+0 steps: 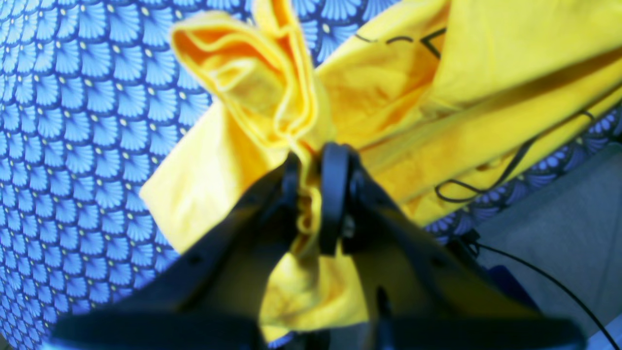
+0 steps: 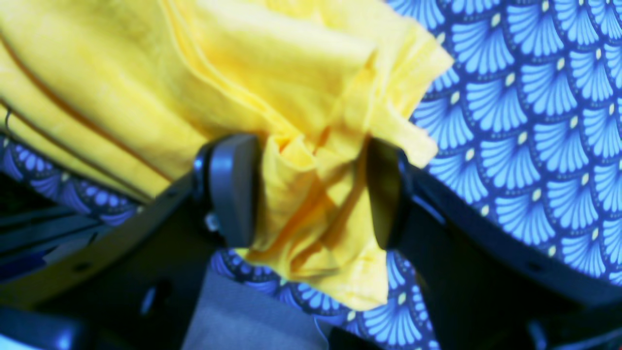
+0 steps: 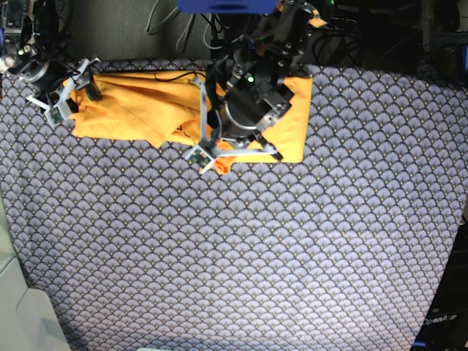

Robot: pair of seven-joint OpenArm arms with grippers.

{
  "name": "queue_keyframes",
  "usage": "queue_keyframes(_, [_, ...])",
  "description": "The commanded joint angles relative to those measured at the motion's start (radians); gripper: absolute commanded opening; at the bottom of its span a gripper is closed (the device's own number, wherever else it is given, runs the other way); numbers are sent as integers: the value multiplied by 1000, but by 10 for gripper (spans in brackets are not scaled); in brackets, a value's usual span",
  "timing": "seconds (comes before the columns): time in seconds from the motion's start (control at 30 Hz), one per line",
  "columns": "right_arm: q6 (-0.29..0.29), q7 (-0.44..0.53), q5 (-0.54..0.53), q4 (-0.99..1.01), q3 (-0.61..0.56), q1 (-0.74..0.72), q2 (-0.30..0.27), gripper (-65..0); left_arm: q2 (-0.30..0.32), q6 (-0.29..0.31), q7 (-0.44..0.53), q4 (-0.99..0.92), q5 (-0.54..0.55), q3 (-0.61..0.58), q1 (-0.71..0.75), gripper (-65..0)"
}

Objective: Fold the T-shirt properly

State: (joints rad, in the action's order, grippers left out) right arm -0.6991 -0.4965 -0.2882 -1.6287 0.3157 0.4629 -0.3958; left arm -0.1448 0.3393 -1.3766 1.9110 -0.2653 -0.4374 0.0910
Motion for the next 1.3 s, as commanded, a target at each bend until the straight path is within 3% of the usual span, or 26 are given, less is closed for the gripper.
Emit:
queue_keyframes(0.0, [1, 20, -9, -14, 6, -2, -15, -290, -12, -4, 12, 14, -1, -2, 0, -545])
queue_keyframes(0.1, [1, 20, -9, -14, 6, 0, -16, -290, -12, -3, 18, 28, 8, -1, 10, -364])
queue_keyframes(0.2, [1, 20, -9, -14, 6, 1, -16, -290, -12, 8, 26, 57, 19, -2, 11, -255])
queue_keyframes(0.5, [1, 20, -9, -14, 9, 1, -16, -290, -12, 7, 105, 92, 197, 87, 11, -243])
queue_keyframes(0.57, [1, 20, -9, -14, 10, 0, -16, -290, -12, 7, 99, 92, 228, 136, 11, -268])
queue_keyframes(0.63, [1, 20, -9, -14, 12, -2, -16, -291, -11, 7, 99, 91, 243, 190, 13, -351])
queue_keyframes(0.8, [1, 20, -9, -15, 12, -5, -16, -290, 44, 5, 107, 74, 280, 334, 19, -650])
queue_keyframes(1.07, [1, 17, -9, -20, 13, -6, -18, -288, 75, 7, 110, -44, 278, 484, 17, -650])
queue_keyframes(1.27, [1, -89, -15, -46, 86, -34, -15, -288, 75, 7, 148, -114, 278, 483, 16, -650])
